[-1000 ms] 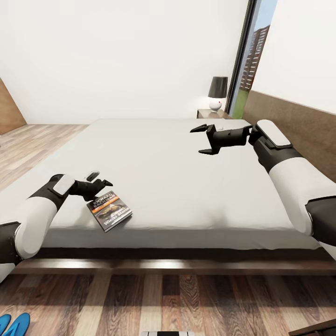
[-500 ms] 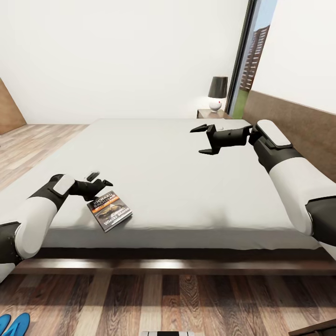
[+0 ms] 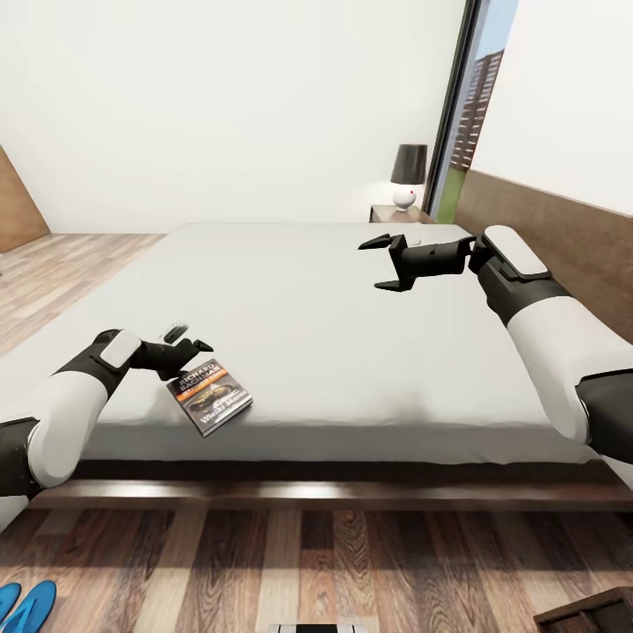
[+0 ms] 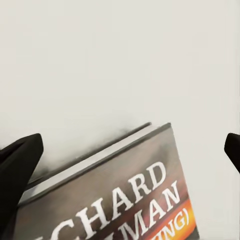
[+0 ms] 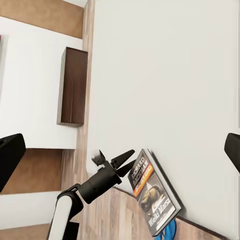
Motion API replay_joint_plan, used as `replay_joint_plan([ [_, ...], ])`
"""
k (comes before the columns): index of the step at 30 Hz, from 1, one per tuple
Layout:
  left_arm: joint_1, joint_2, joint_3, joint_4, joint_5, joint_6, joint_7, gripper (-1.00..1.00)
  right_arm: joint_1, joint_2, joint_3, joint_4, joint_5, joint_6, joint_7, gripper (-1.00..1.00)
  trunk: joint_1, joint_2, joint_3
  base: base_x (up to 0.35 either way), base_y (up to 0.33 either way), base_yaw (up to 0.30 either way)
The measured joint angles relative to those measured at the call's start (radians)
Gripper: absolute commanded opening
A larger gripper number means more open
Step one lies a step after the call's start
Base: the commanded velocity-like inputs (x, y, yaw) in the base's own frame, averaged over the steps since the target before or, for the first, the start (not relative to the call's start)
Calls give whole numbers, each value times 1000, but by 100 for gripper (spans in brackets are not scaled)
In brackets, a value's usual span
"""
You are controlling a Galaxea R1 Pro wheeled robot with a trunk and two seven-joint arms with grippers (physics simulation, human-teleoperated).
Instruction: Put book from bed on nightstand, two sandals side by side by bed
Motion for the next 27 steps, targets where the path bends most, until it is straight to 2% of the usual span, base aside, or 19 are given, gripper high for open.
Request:
replay_joint_plan([
  [27, 0, 4, 2, 2, 8, 3, 1, 100, 0, 0, 0, 0, 0, 0, 0, 100, 0, 0, 0, -5, -5, 0],
])
